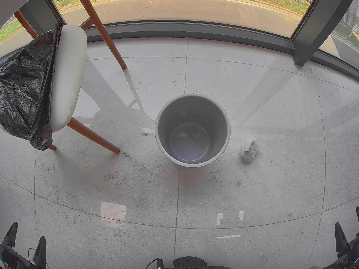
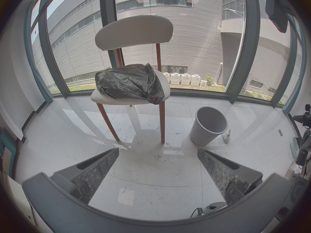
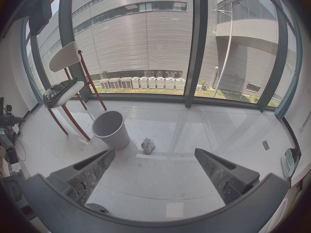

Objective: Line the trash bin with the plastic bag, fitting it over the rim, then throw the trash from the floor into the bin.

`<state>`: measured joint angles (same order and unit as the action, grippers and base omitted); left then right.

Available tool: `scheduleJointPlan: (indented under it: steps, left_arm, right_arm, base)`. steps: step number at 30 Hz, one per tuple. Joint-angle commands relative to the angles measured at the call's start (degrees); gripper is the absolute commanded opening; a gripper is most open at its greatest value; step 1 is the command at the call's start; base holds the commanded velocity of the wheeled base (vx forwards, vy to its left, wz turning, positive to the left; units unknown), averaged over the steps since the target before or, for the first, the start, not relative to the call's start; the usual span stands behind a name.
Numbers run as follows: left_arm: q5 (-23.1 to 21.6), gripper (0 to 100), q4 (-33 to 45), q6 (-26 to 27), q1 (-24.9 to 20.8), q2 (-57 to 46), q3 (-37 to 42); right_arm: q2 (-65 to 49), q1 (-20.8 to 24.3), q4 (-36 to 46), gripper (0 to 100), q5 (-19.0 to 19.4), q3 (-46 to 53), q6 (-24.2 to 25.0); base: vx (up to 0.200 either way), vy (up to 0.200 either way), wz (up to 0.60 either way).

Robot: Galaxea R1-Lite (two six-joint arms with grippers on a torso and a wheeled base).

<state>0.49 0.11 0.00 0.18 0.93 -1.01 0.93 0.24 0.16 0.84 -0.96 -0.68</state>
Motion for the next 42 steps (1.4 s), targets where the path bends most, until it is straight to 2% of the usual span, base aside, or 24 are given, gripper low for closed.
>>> scheduleJointPlan:
  steps: [1,5,7,8,9,12,16,17,18,20,26,28,29,35,39,42]
  left_arm:
    - [0.0,100,0.0,-0.1,0.0,-0.5,1.0]
    - [0.2,100,-0.9,0.4,0.0,-0.5,1.0]
    - [0.2,100,-3.1,0.2,0.0,-0.7,-1.4]
    - [0.0,100,-7.7,0.4,-0.1,1.6,-6.5]
    - [0.0,100,-8.5,0.4,-0.2,3.0,-7.4]
    - [-1.0,100,-9.6,1.7,-2.9,16.1,-15.9]
    - [-1.0,100,-9.8,2.0,-6.8,27.0,-24.3]
    - [-1.0,100,-9.8,2.0,-6.8,27.0,-24.3]
    - [-1.3,100,-9.8,2.0,-7.8,32.5,-27.3]
    - [-1.4,100,-9.9,1.9,-8.8,36.8,-30.3]
    - [-1.3,100,-9.8,1.6,-8.7,48.4,-39.2]
    - [-1.1,100,-9.8,1.6,-8.5,49.3,-39.9]
    - [0.0,100,-9.7,1.3,-7.9,54.5,-44.7]
    - [2.0,100,-9.2,0.6,-6.8,64.4,-55.5]
    - [5.1,100,-9.1,0.8,-6.9,69.0,-58.1]
    - [5.8,100,-9.1,0.8,-6.9,71.1,-59.2]
  right_arm:
    - [-0.2,0.0,0.0,100,0.0,1.0,0.0]
    - [-0.2,0.0,0.0,100,0.1,1.0,-0.1]
    - [-0.2,0.0,0.0,100,0.1,1.0,-0.1]
    - [-0.2,0.0,0.0,100,0.1,1.0,-0.1]
    - [-0.2,0.0,0.0,100,0.1,0.9,-0.1]
    - [-0.2,0.0,0.0,100,0.1,1.0,-0.1]
    - [-0.2,0.0,0.0,100,0.1,0.9,-0.1]
    - [-0.2,0.0,0.0,100,0.1,0.9,-0.1]
    - [-0.2,0.0,0.0,100,0.1,1.0,-0.1]
    - [-0.3,0.0,0.0,100,0.1,1.0,-0.1]
    - [-0.3,0.0,0.0,100,0.1,1.0,0.0]
    - [-0.2,0.1,0.0,100,0.1,1.0,0.0]
    - [-0.2,0.0,0.0,100,0.1,0.9,0.0]
    - [-0.2,0.0,0.0,100,0.0,1.0,0.2]
    - [-0.2,0.0,0.0,100,-0.1,1.0,0.2]
    - [-0.2,0.0,0.0,100,0.0,1.0,0.2]
  base:
    - [0.000,0.000,0.00]
    - [0.000,0.000,0.00]
    - [0.000,0.000,0.00]
    - [0.000,0.000,0.00]
    - [0.000,0.000,0.00]
    - [0.000,0.000,0.00]
    - [0.000,0.000,0.00]
    - [0.000,0.000,0.00]
    - [0.000,0.000,0.00]
    - [0.000,0.000,0.00]
    - [0.000,0.000,0.00]
    - [0.000,0.000,0.00]
    - [0.000,0.000,0.00]
    - [0.000,0.000,0.00]
    - [0.000,0.000,0.00]
    - [0.000,0.000,0.00]
